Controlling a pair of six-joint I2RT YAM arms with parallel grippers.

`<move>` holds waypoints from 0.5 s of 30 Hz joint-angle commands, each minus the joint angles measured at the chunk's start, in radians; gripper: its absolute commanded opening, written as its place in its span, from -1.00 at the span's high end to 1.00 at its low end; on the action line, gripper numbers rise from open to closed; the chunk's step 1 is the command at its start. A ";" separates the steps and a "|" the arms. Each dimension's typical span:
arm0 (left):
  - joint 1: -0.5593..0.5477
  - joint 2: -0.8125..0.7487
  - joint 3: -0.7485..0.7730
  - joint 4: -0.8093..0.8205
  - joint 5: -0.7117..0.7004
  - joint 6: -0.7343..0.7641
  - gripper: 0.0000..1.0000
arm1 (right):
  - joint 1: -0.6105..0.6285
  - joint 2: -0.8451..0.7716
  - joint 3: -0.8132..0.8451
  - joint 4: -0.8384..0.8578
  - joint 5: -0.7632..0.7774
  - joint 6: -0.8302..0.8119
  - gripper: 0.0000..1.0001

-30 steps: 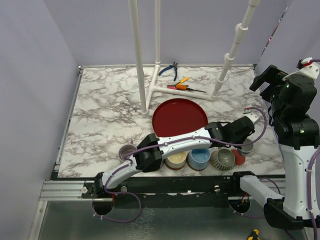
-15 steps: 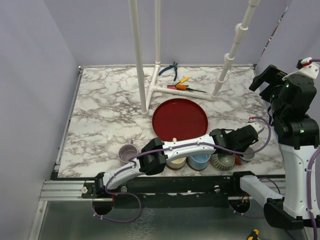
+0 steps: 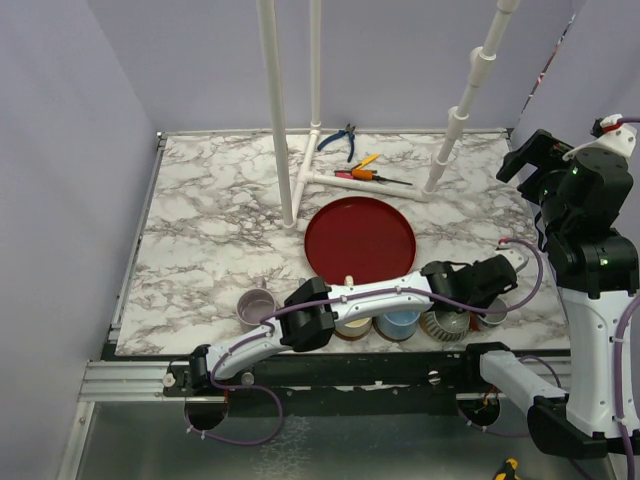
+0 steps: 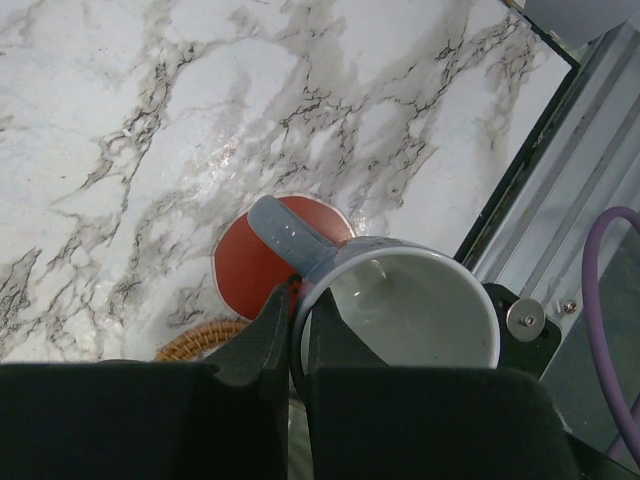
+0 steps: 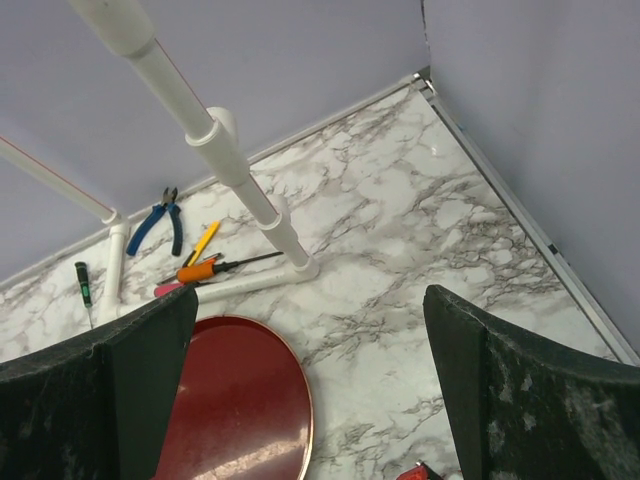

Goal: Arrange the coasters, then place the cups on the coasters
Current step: Place the cup on the coaster.

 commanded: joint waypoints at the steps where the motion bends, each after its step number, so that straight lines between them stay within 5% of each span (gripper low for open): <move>1: -0.007 0.019 0.043 0.004 -0.025 0.014 1.00 | -0.002 0.006 0.023 -0.023 -0.032 0.014 -1.00; 15: -0.007 0.046 0.055 0.003 -0.028 0.012 1.00 | -0.001 0.023 0.032 -0.021 -0.058 0.019 -1.00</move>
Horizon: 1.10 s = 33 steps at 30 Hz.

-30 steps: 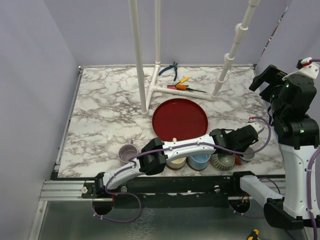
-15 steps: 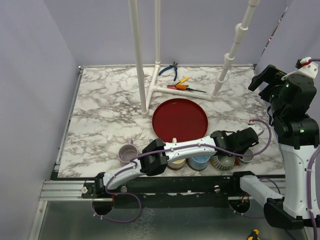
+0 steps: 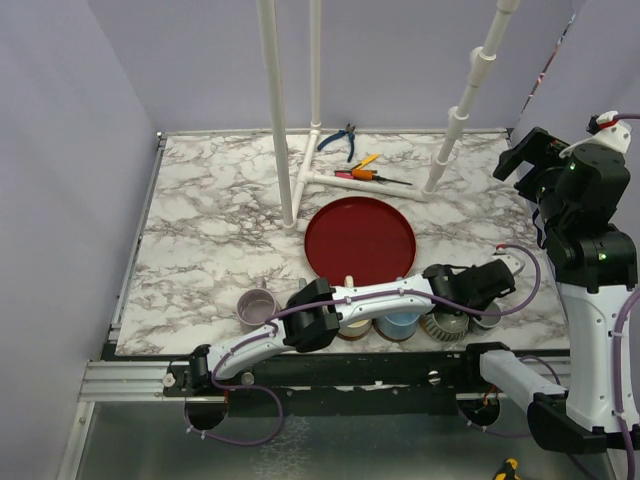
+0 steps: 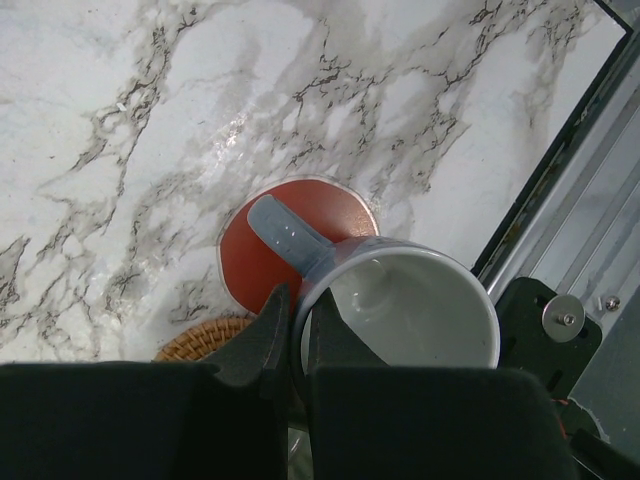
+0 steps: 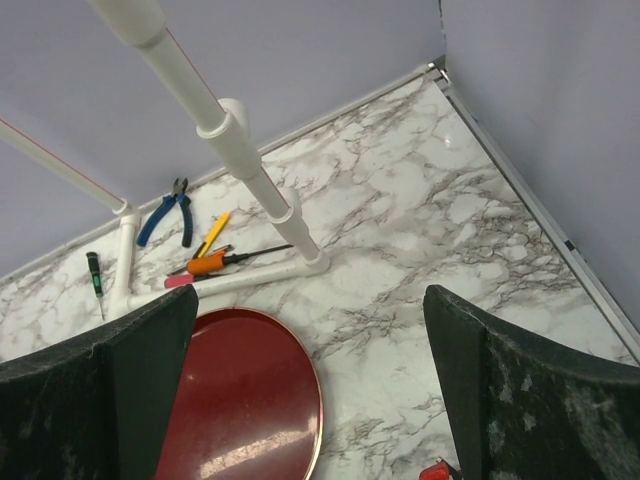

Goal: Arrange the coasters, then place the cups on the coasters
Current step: Place the cup on the coaster.

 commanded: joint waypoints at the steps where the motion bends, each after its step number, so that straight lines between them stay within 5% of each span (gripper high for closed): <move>1: -0.007 0.009 0.056 0.021 -0.027 0.003 1.00 | -0.002 0.006 0.021 -0.015 -0.027 0.004 -1.00; 33: -0.007 0.030 0.057 0.070 -0.093 0.041 0.91 | -0.002 0.028 0.007 -0.008 -0.054 -0.008 -1.00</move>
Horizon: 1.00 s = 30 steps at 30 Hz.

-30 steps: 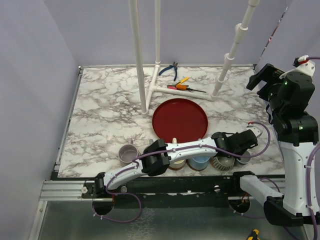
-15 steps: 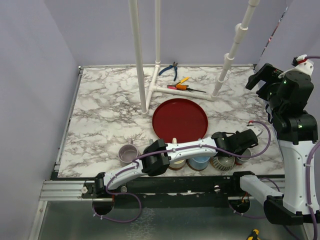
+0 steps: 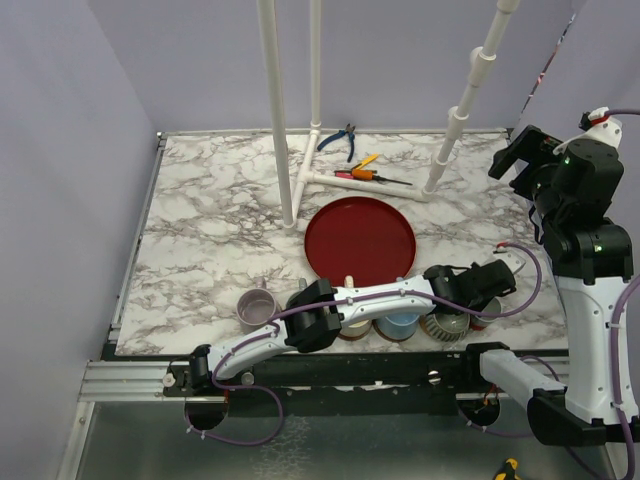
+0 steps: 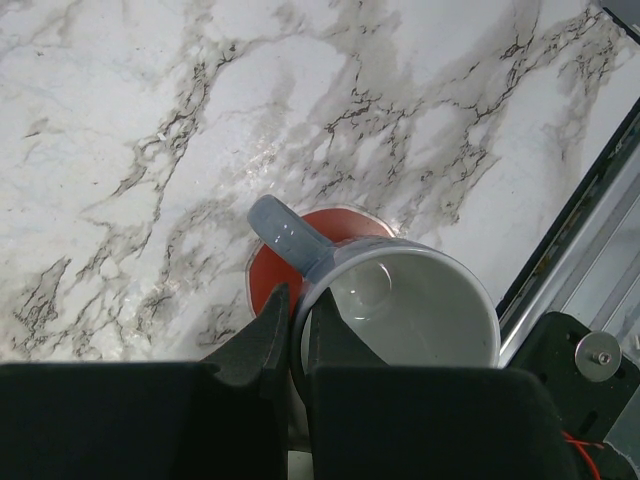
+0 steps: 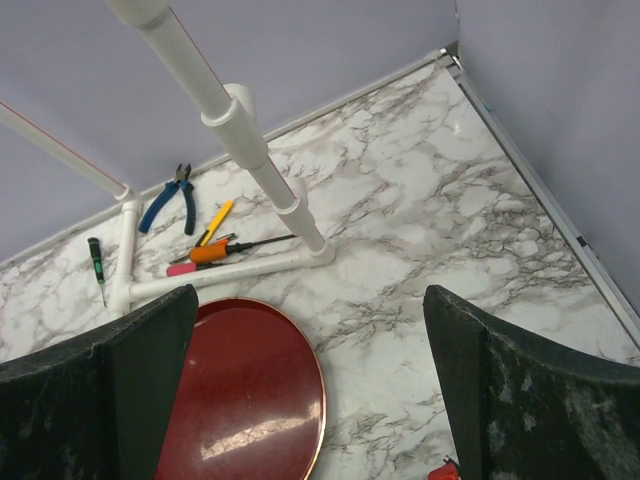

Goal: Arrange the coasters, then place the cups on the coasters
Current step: Place the cup on the coaster.

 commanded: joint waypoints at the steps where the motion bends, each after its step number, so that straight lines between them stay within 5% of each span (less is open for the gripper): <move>1: -0.007 0.008 0.040 0.040 -0.020 0.009 0.86 | -0.001 0.001 0.007 -0.008 -0.025 -0.007 -1.00; 30: -0.008 -0.077 0.028 0.043 -0.092 0.039 0.03 | -0.002 -0.001 -0.001 0.006 -0.026 -0.008 -1.00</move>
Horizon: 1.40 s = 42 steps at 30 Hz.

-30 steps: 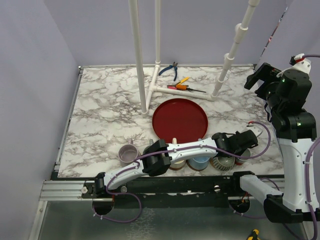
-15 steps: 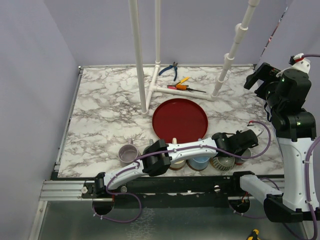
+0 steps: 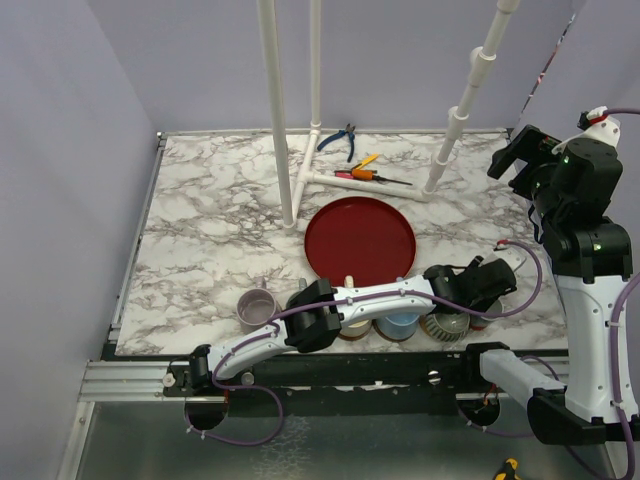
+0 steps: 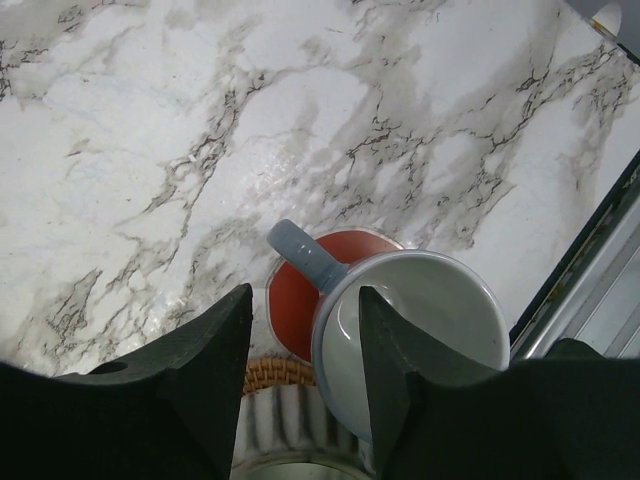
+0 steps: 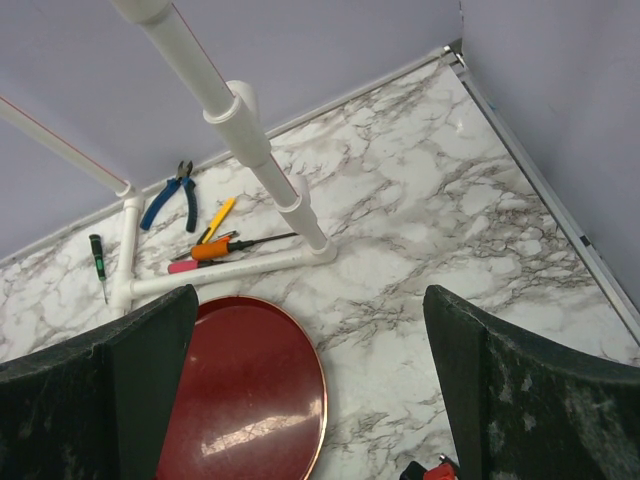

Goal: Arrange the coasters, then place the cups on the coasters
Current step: Place the cup on the coaster, then reset both arms

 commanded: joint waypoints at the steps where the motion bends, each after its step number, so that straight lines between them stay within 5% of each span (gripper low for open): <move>1: -0.007 -0.084 0.028 0.016 -0.034 0.021 0.02 | -0.002 -0.005 -0.002 0.006 -0.018 -0.007 -1.00; 14: 0.003 -0.237 -0.069 0.049 0.088 0.018 -0.29 | -0.001 -0.022 -0.042 0.044 -0.009 -0.014 -1.00; 21: 0.081 -0.420 -0.354 0.127 0.130 -0.006 -0.41 | -0.002 -0.007 -0.104 0.113 -0.022 -0.011 -1.00; 29: 0.281 -0.621 -0.689 0.210 0.118 -0.010 -0.76 | -0.001 0.009 -0.185 0.207 -0.032 -0.020 -1.00; 42: 0.660 -1.125 -1.167 0.349 0.170 0.110 -0.98 | -0.002 0.006 -0.257 0.306 -0.032 -0.054 -1.00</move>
